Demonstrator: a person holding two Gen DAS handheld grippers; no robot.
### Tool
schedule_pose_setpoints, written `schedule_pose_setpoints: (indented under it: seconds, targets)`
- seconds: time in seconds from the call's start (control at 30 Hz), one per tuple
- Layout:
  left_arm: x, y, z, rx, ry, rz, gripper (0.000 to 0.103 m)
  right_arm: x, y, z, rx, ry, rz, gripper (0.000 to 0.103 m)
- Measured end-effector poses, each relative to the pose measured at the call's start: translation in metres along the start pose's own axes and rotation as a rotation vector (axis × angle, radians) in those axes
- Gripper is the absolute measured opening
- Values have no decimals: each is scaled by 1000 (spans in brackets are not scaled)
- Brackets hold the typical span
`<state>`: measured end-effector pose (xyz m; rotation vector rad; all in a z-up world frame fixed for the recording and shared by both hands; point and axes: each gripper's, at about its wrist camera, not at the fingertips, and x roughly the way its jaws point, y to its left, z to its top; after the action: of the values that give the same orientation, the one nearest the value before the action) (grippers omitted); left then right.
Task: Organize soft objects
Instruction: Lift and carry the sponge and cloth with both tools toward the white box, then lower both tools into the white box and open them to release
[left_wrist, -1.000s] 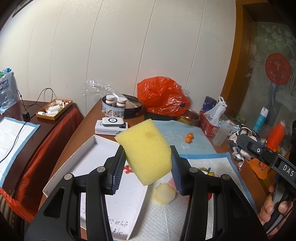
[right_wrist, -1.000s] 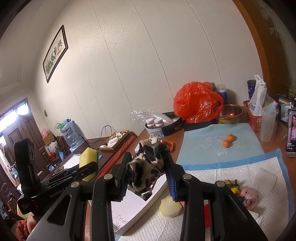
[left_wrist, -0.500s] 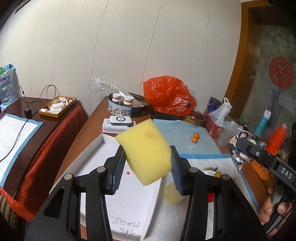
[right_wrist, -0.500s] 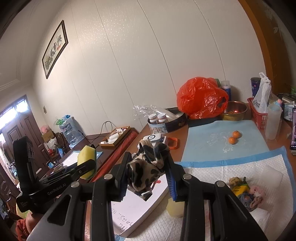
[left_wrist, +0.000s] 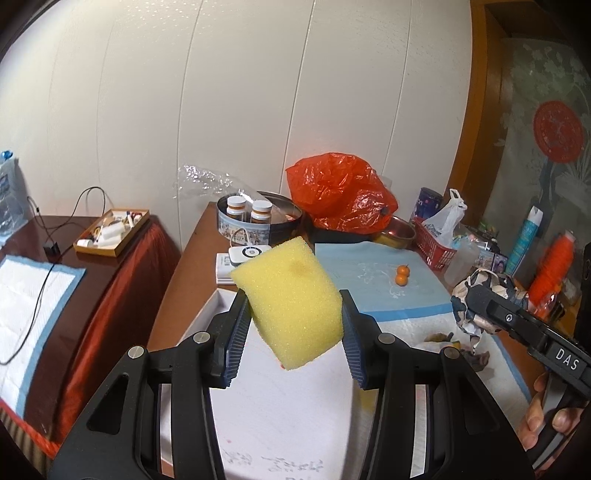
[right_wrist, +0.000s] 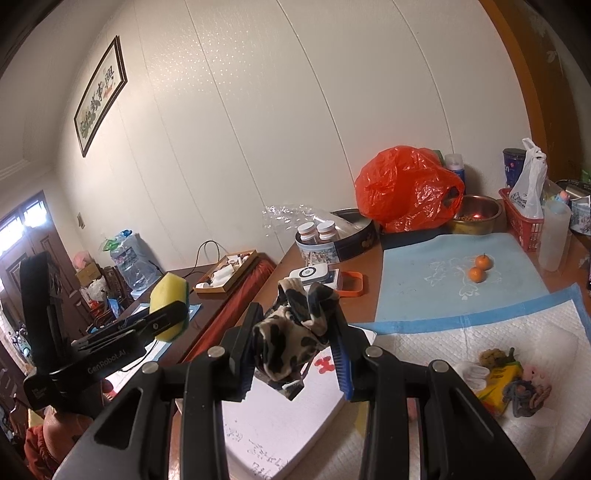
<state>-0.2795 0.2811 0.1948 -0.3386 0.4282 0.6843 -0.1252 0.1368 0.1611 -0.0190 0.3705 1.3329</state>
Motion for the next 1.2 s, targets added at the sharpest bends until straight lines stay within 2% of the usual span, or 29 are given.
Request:
schedule_pose_setpoints:
  seconds: [0.27, 0.6, 0.8, 1.03, 1.1, 1.13, 1.17, 1.2]
  targets:
    - [46, 21, -15, 21, 99, 54, 46, 27, 12, -2, -8, 12, -43, 36]
    - [81, 45, -36, -6, 182, 57, 46, 74, 23, -24, -28, 133, -75, 36]
    - [94, 58, -43, -18, 208, 62, 46, 101, 34, -39, -57, 204, -57, 36]
    - [100, 85, -57, -84, 247, 82, 48, 125, 50, -60, -90, 282, -28, 37]
    - [103, 89, -60, -87, 264, 93, 53, 131, 54, -65, -94, 302, -27, 45]
    - [103, 90, -62, -89, 267, 93, 62, 135, 56, -68, -96, 312, -26, 59]
    - [102, 91, -63, -93, 263, 105, 67, 138, 57, -71, -98, 324, -24, 83]
    - [100, 94, -63, -100, 249, 126, 82, 139, 58, -72, -99, 328, -26, 86]
